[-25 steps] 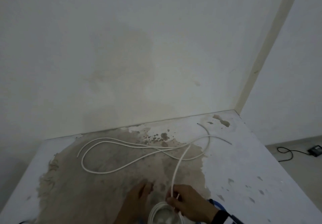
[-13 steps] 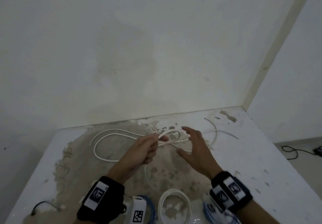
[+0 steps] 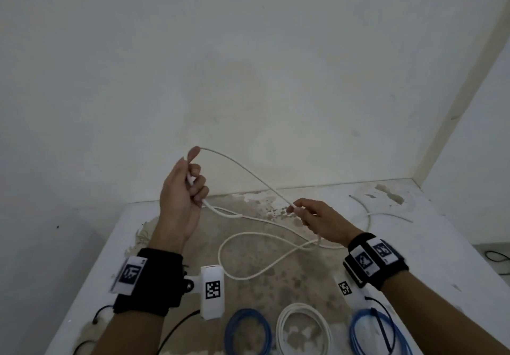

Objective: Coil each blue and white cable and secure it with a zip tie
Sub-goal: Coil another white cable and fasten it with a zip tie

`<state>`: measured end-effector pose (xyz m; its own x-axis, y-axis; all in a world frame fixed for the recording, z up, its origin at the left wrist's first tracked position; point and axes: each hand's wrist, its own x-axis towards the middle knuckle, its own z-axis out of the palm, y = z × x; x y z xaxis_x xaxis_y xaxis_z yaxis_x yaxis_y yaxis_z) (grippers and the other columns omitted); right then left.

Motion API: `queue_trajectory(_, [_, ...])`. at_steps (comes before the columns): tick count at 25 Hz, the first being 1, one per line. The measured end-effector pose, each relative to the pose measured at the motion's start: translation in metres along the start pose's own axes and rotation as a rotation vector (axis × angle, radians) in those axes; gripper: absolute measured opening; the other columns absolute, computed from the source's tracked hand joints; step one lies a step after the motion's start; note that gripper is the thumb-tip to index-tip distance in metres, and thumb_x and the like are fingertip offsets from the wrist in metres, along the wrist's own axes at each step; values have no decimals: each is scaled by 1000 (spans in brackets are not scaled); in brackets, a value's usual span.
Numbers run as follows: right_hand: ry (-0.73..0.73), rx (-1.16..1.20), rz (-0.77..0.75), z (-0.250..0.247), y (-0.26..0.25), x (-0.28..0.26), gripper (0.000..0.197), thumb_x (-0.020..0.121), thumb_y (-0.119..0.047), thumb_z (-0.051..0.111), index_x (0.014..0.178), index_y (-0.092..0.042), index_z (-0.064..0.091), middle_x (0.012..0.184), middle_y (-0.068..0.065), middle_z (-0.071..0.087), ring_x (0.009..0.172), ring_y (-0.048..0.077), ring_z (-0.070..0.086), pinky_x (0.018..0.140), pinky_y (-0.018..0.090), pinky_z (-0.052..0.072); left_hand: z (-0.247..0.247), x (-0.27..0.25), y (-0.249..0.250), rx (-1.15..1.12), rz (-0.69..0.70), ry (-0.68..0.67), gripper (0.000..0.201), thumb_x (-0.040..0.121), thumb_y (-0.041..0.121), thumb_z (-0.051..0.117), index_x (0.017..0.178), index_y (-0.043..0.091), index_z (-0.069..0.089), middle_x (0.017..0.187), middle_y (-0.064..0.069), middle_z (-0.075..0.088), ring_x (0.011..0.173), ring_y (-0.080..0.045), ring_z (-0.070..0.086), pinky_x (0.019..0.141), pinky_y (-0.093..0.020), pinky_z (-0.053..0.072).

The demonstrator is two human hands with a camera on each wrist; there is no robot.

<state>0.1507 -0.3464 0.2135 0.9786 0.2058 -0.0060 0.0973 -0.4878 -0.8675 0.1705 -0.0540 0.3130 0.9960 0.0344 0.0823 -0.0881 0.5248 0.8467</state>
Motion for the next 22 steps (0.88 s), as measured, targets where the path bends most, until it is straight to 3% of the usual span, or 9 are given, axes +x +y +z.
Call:
queue_trajectory(2, [-106,-236,-81,4,-25,-4,26,104,-37,48,102,-34,74,81,13,63,64,12,47,65,27,39,10,1,-15,123,23,-22,34,106,16,32,131,8,53,69,4,52,47,-6,40,45,-18,34])
queue_trajectory(4, [-265,-351,-124,3,-62,-15,28,103,-39,50,104,-31,76,89,0,69,67,6,52,67,21,41,20,0,-28,266,18,-69,31,106,13,31,111,-2,58,90,-9,64,53,-9,52,52,-21,45])
queue_trajectory(6, [-342,-389,-204,-2,-104,-27,22,99,-31,57,106,-25,77,90,-9,70,70,2,57,64,14,40,28,-3,-37,377,-15,-134,27,106,15,32,92,4,53,129,-34,47,59,-11,60,59,-25,51])
queue_trajectory(7, [-333,-394,-260,-6,-120,-31,20,97,-25,60,107,-22,77,87,-9,69,67,1,56,61,13,39,32,-6,-40,412,-42,-181,24,106,18,33,95,8,52,132,-36,34,60,-12,62,61,-26,51])
queue_trajectory(10, [-185,-360,-424,-23,-145,-33,18,93,-13,63,102,-19,77,78,-5,68,61,5,53,58,14,36,45,-19,-41,551,-120,-363,26,106,21,34,100,5,53,118,-35,49,60,-13,64,61,-26,51])
queue_trajectory(12, [-42,-324,-447,-38,-145,-28,12,94,-18,66,101,-23,75,83,-3,69,63,6,53,61,14,37,52,-25,-36,672,-152,-427,37,105,21,33,103,-3,61,87,-17,66,61,-18,65,60,-30,52])
queue_trajectory(14, [73,-278,-390,-50,-143,-22,14,95,-27,67,108,-27,71,96,-3,67,66,1,52,64,14,39,57,-28,-26,727,-142,-473,40,105,19,31,107,8,70,58,-5,50,46,-18,49,48,-27,41])
queue_trajectory(17, [18,-140,-256,-47,-141,-15,21,102,-31,53,119,-28,65,102,-9,59,67,-5,51,68,12,41,65,-26,-14,492,-257,-513,46,101,21,28,105,3,70,51,0,25,39,-11,17,39,-20,17])
queue_trajectory(22, [171,43,-228,-37,-147,3,30,105,-33,47,88,-13,63,69,-10,59,55,5,42,57,20,37,67,-16,-4,329,-183,-357,48,106,34,29,96,1,63,48,6,29,40,-9,32,43,-19,33])
